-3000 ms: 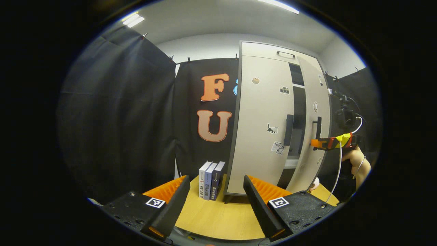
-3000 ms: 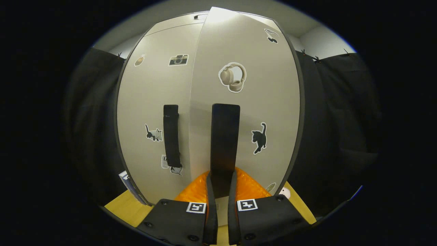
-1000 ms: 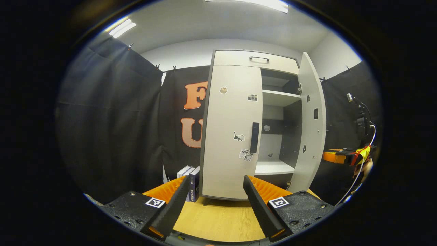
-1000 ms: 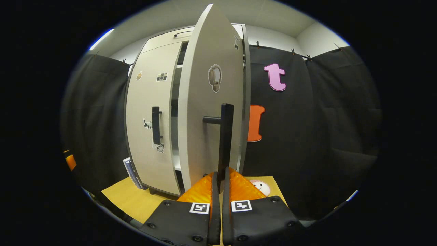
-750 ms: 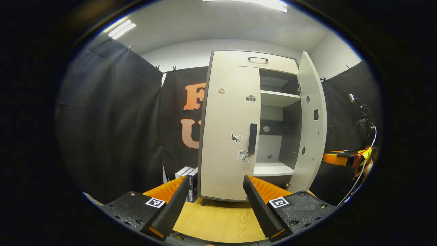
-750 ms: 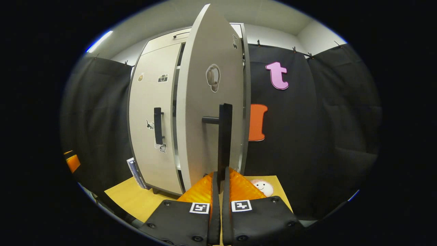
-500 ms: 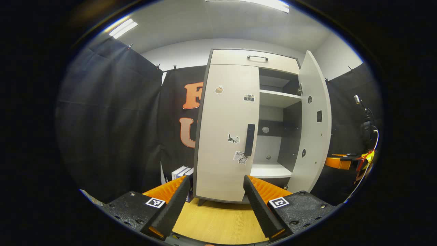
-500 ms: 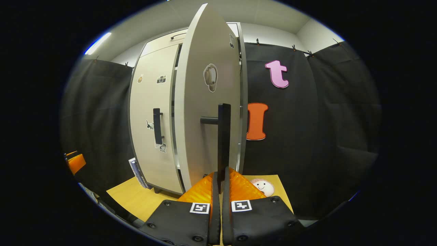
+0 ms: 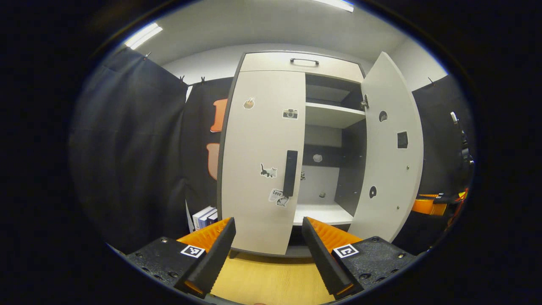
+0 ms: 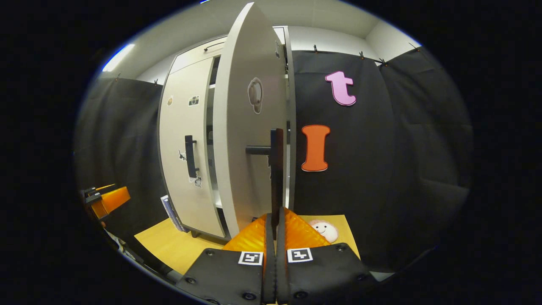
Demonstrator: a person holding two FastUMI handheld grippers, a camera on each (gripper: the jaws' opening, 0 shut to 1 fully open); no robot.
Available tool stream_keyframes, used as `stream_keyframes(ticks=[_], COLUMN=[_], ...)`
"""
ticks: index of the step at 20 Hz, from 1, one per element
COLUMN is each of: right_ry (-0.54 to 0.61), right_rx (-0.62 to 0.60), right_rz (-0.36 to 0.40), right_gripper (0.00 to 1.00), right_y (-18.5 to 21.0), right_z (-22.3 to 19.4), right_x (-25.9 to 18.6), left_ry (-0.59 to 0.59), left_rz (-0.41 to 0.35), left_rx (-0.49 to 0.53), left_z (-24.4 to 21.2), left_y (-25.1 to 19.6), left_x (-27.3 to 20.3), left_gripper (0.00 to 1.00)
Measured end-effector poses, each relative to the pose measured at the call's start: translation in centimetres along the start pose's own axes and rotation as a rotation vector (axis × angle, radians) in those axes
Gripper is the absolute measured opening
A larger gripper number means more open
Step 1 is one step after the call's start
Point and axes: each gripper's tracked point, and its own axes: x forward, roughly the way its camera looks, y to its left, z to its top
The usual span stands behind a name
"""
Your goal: Open the right door of the double-door shoe cabinet with the right hand, and open the left door with the left hand.
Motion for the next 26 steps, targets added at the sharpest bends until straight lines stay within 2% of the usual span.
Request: stream_keyframes(ticks=[5,8,15,16,17,18,19,20,21,22,23,26], right_ry=[-0.002,-0.005,-0.015,-0.015,-0.013,-0.011,-0.014,-0.019,-0.025,-0.031,-0.037,-0.048], right_rx=[0.017,0.046,0.102,0.114,0.118,0.116,0.114,0.112,0.111,0.111,0.112,0.099], right_rz=[-0.057,-0.041,-0.072,-0.074,-0.084,-0.094,-0.101,-0.112,-0.118,-0.125,-0.129,-0.170], right_gripper=[0.08,0.08,0.08,0.10,0.10,0.15,0.31,0.32,0.33,0.46,0.48,0.67], right_y=[-1.9,-1.5,-1.7,-1.7,-1.7,-1.9,-2.0,-2.4,-2.5,-2.7,-2.7,-3.8], right_z=[0.1,0.1,0.1,0.0,-0.1,0.0,0.1,0.1,0.2,0.3,0.5,0.6], right_x=[0.1,0.1,-0.3,-0.2,-0.2,-0.1,-0.2,-0.2,-0.8,-0.4,-0.4,-0.6], left_ry=[-0.006,-0.006,-0.032,-0.036,-0.038,-0.038,-0.036,-0.033,-0.027,-0.024,-0.020,0.010], left_rz=[-0.020,-0.024,0.001,0.006,0.010,0.011,0.007,-0.001,-0.006,-0.006,-0.007,-0.008], left_rx=[0.021,0.021,0.041,0.040,0.037,0.031,0.021,0.011,0.005,0.007,0.010,0.017], left_z=[0.3,0.3,1.3,1.4,1.5,1.5,1.5,1.5,1.4,1.2,1.0,0.1], left_y=[-2.3,-3.3,-3.7,-3.8,-3.9,-3.9,-4.0,-4.2,-4.3,-4.2,-4.2,-3.8], left_x=[2.7,4.7,10.1,10.9,11.9,12.9,13.7,14.6,15.4,16.2,17.1,19.9], left_gripper=[0.95,0.95,0.95,0.92,0.95,0.95,0.95,0.92,0.95,0.95,0.95,0.95])
